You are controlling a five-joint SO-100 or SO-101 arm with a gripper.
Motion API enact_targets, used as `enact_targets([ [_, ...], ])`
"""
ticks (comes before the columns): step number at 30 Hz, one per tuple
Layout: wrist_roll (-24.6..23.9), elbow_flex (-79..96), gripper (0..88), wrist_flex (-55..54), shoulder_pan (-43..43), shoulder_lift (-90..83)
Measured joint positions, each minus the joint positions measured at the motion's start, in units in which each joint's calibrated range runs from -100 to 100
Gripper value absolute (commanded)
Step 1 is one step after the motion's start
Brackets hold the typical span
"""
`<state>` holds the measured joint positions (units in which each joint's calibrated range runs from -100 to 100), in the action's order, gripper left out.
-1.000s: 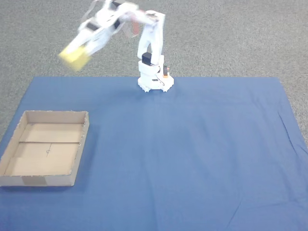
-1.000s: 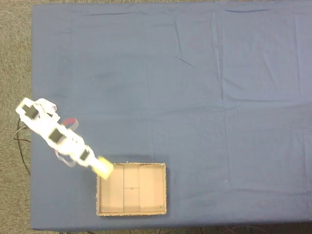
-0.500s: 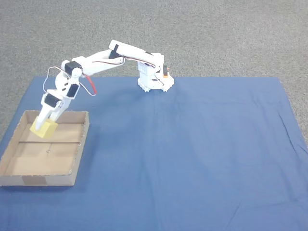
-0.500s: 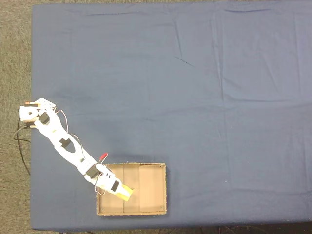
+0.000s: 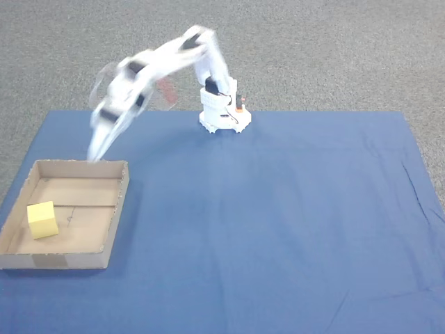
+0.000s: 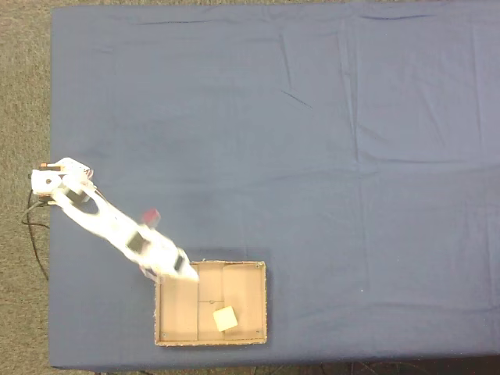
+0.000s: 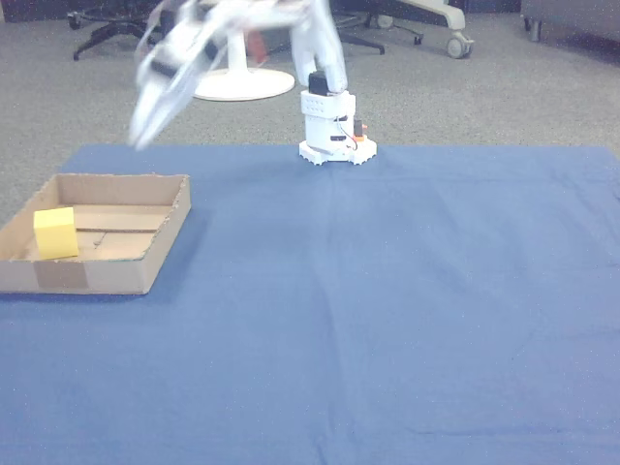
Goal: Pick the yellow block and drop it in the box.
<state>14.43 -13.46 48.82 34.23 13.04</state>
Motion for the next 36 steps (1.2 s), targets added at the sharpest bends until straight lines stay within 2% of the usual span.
enact_targets([
  [2, -2.7, 17.9, 0.2, -6.2, -4.8, -18.9],
  [6, -4.3, 55.1, 0.2, -19.8, -20.1, -57.6],
  [10, -9.9, 87.1, 0.2, -19.2, -33.9, -88.8],
  [14, -14.8, 106.3, 0.2, -13.5, -38.4, -101.0],
  [18, -14.7, 112.0, 0.2, -10.7, -38.7, -109.0],
  [24, -13.9, 112.4, 0.2, -3.2, -39.3, -110.3],
  [28, -14.2, 112.4, 0.2, -2.5, -35.3, -110.5],
  [36, -13.8, 112.4, 0.2, -1.1, -34.8, -110.5],
])
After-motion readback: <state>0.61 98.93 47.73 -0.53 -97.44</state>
